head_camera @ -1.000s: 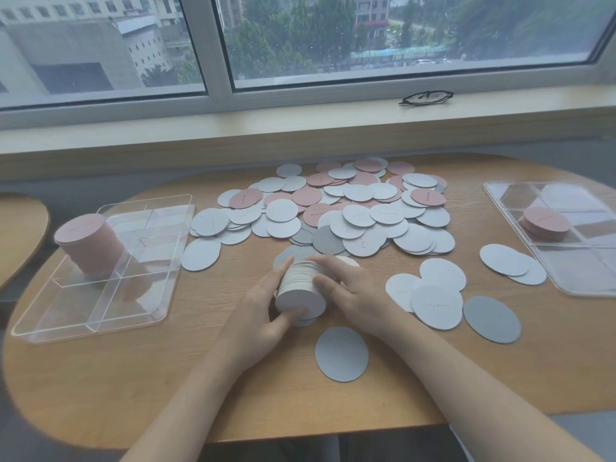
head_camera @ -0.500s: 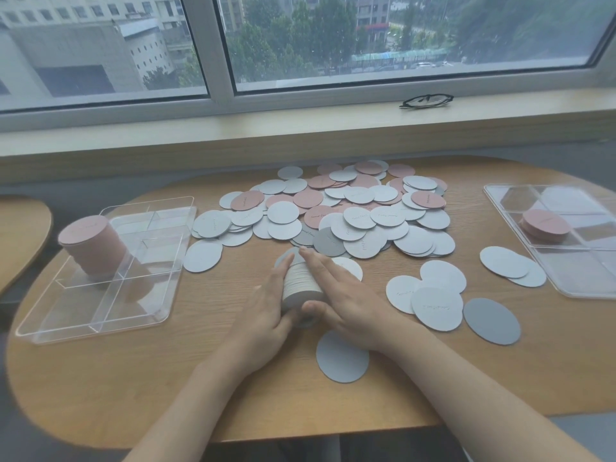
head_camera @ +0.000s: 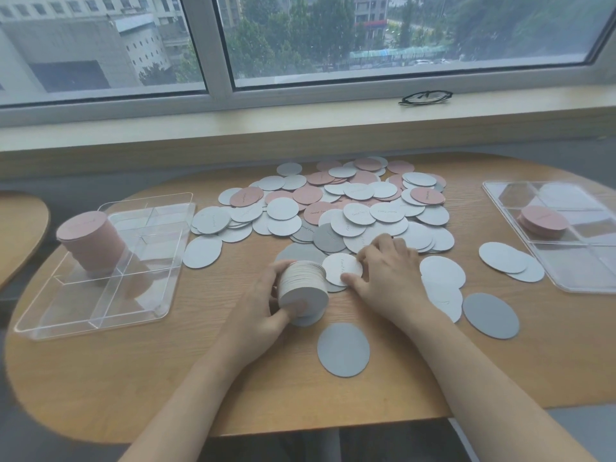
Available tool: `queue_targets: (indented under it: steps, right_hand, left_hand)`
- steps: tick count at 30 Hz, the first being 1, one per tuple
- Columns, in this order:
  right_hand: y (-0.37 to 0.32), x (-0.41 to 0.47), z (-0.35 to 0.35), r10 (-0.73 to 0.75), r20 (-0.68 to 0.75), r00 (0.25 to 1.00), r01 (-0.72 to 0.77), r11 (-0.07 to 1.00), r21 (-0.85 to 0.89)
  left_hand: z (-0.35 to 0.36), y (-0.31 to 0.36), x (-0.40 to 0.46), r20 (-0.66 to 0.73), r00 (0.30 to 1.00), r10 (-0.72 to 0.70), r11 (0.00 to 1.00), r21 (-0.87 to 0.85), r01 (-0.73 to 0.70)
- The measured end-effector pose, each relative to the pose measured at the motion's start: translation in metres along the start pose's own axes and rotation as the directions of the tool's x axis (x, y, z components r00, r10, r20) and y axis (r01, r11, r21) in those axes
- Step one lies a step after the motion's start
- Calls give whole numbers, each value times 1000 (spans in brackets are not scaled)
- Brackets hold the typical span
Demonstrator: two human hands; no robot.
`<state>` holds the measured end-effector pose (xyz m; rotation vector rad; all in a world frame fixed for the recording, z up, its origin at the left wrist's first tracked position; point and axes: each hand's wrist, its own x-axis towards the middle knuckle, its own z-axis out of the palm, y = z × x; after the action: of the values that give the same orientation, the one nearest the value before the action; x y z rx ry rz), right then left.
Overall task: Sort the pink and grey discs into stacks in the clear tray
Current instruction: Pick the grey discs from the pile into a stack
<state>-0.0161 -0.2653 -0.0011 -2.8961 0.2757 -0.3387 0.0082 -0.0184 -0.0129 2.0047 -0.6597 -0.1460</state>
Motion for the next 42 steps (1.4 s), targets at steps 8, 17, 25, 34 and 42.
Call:
queue_targets:
  steps: [8, 17, 25, 34, 42]
  right_hand:
    - [-11, -5, -13, 34, -59, 998, 18, 700, 714]
    - [-24, -16, -12, -272, -15, 962, 187, 621, 761]
    - [-4, -17, -13, -287, -93, 953, 293, 806, 514]
    - [92, -44, -62, -115, 247, 962, 94, 991, 98]
    - [94, -34, -72, -102, 345, 933, 47, 985, 163]
  left_hand:
    - [0, 2, 1, 5, 1000, 20, 1000, 5, -20]
    - [2, 4, 1, -5, 1000, 23, 998, 60, -23]
    - [1, 7, 1, -18, 998, 59, 997, 51, -58]
    - [-1, 4, 3, 10, 999, 37, 999, 23, -37]
    - [-2, 6, 1, 13, 1000, 21, 1000, 11, -22]
